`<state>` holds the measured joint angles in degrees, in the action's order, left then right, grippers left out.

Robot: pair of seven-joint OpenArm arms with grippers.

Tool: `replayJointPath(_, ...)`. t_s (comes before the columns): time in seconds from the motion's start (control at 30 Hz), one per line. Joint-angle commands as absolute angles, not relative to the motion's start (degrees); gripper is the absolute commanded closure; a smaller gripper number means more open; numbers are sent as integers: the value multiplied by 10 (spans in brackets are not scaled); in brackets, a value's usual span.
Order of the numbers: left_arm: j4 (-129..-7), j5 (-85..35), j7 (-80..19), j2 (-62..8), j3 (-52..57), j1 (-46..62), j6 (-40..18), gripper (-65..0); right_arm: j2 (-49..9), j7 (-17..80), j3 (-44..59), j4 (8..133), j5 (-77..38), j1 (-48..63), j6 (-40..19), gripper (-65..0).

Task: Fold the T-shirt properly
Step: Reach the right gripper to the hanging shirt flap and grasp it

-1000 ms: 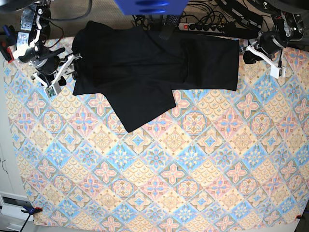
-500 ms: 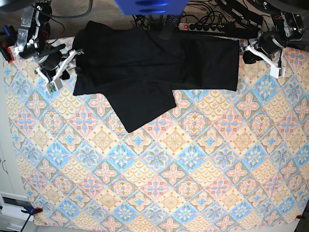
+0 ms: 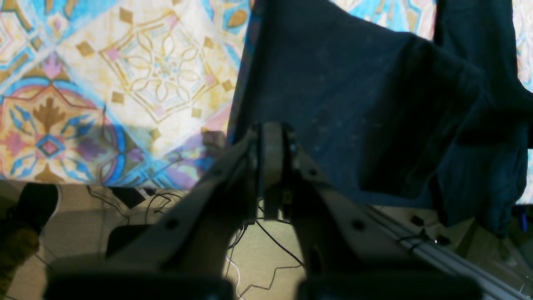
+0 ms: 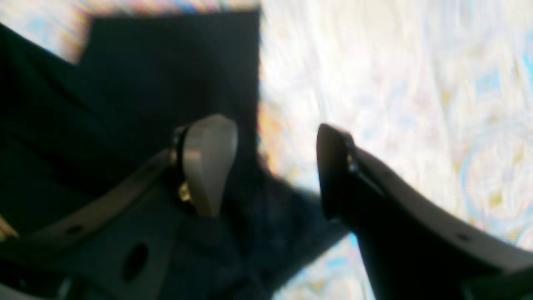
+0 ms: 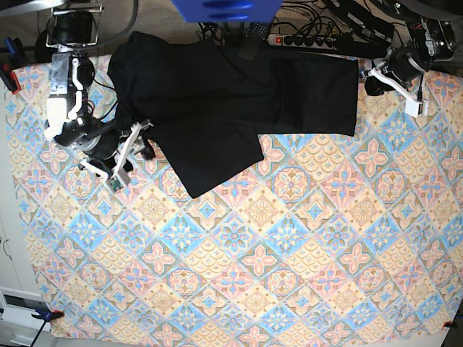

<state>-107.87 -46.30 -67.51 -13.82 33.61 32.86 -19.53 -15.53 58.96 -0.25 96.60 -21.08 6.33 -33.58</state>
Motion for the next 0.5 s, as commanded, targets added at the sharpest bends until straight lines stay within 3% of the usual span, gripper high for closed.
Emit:
replayJointPath(0.0,-1087,-470,-669,-145,341,331,-196,-7,-145,575,-17,966,-213,40,-339,-338)
replayJointPath(0.47,-1087,-470,-668,-145,342,339,-196,-7,-132,472,-130,735,-168,-57,-337,-338)
